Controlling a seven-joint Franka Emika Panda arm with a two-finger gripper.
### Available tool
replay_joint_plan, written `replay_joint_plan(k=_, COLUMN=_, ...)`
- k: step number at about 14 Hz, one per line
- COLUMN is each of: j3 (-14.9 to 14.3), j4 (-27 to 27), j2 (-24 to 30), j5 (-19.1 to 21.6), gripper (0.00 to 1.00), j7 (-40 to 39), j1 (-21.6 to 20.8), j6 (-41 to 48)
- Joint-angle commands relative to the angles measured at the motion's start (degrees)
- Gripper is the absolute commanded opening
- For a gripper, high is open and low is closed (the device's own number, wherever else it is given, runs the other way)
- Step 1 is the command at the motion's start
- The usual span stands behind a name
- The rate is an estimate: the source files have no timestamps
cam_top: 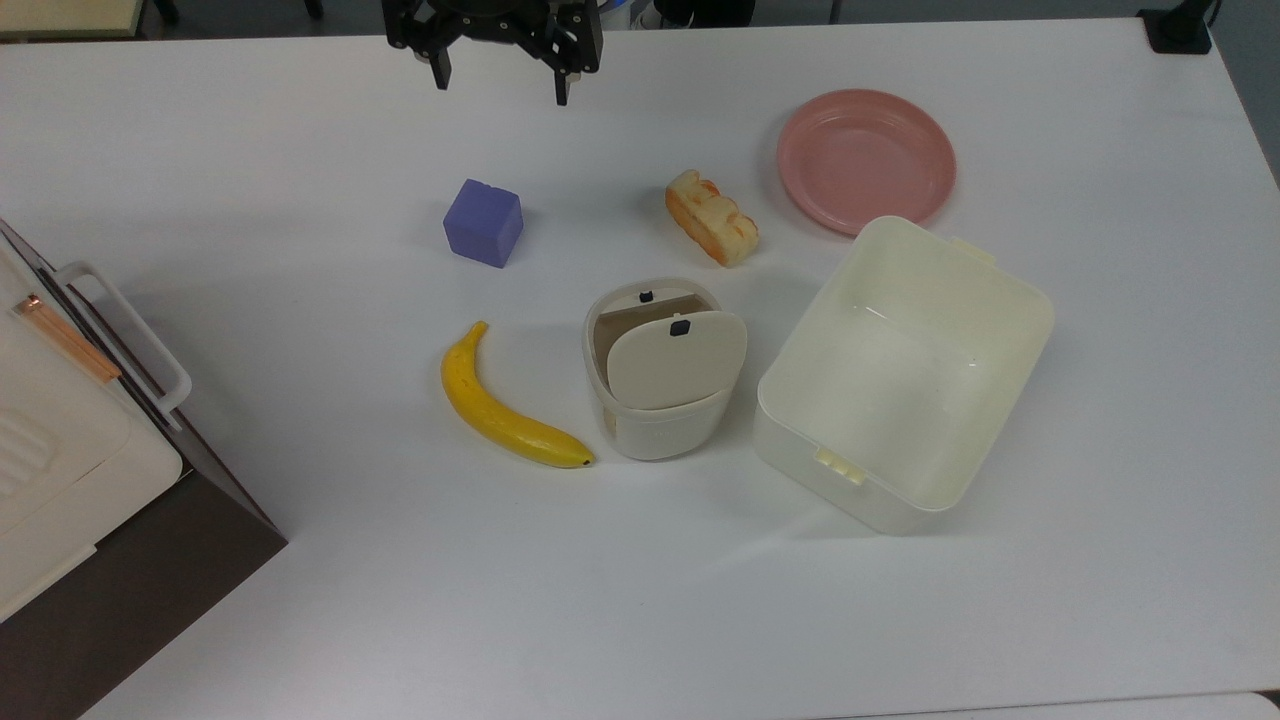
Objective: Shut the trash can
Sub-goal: 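Move the gripper down toward the open lid of the cream trash can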
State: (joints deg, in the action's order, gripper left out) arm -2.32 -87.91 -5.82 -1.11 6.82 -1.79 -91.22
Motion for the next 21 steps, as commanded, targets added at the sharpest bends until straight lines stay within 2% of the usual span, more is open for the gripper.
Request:
replay_joint_plan(k=1, j3=-0.14, j4=-0.96, j2=1.34, j5=0.4, gripper=1.0, j7=-0.85, j1=-0.14, j6=0.26)
replay_joint_plan(k=9, j3=-0.14, j4=-0.95, j2=1.25, j5=2.16, gripper=0.99, j7=-1.37, j1=-0.14, j6=0.07)
replay_joint_plan(k=13, j3=-0.14, j4=-0.95, j2=1.16, j5=2.87, gripper=0.73, j7=-1.81, j1=-0.14, j6=-1.42)
replay_joint_plan(k=14, j3=-0.14, j4=-1.04, j2=1.16, j5=2.96, gripper=0.64, j7=-2.68, j1=-0.14, j6=-2.12)
replay_joint_plan(k=15, j3=-0.14, j4=-1.04, j2=0.81, j5=3.22, gripper=0.43, j7=-4.52, j1=-0.23, j6=-4.04)
replay_joint_plan(k=16, j3=-0.05, j4=-1.04, j2=0.46, j5=4.18, gripper=0.29, j7=-4.88, j1=-0.23, j6=-6.75)
replay_joint_plan(k=18, j3=0.21, j4=-0.96, j2=-1.9, j5=5.77, gripper=0.09, j7=-4.98, j1=-0.67, j6=-16.93)
replay_joint_plan(k=19, j3=0.39, j4=-0.87, j2=-3.13, j5=6.38, gripper=0.01, j7=-4.89, j1=-0.67, j6=-20.63)
replay_joint_plan(k=21, j3=0.83, j4=-0.86, j2=-6.29, j5=6.91, gripper=0.0, j7=-4.19, j1=-1.71, j6=-32.89)
